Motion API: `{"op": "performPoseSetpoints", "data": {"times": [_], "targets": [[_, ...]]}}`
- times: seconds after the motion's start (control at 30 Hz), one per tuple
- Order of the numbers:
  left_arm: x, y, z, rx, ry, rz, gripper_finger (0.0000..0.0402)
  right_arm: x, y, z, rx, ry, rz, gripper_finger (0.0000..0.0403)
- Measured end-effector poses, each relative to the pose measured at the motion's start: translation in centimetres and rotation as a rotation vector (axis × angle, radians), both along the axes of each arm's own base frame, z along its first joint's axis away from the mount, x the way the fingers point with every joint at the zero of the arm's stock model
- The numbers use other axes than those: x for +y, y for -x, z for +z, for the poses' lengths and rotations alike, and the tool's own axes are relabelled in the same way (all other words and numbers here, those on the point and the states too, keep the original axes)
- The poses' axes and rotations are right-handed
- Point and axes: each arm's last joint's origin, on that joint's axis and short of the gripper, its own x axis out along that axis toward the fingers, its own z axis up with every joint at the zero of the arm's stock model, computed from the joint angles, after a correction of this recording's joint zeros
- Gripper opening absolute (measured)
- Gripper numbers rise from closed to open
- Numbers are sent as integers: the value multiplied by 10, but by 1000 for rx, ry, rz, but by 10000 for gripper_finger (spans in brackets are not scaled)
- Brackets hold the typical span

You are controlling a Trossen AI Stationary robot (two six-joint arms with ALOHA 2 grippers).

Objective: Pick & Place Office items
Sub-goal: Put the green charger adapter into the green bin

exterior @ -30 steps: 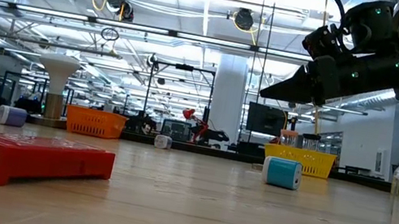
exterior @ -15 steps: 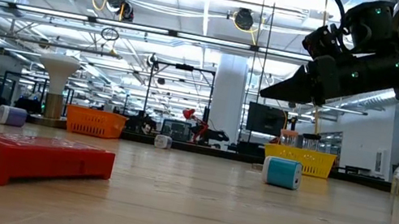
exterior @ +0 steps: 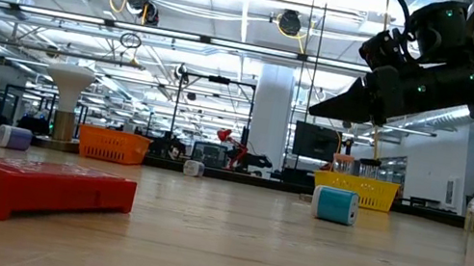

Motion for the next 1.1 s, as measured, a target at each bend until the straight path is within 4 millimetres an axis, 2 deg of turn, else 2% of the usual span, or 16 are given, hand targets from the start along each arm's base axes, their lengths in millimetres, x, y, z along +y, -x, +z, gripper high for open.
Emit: {"op": "performPoseSetpoints", "data": {"times": [0.37,0.73,1.1], "targets": [[-2,16,-10,28,-68,18,256,0,0,0,0,0,0,4],[2,22,-19,15,-121,3,221,0,0,0,1,0,0,4],[1,22,-21,-2,-112,-82,136,0,0,0,0,0,0,4]]}}
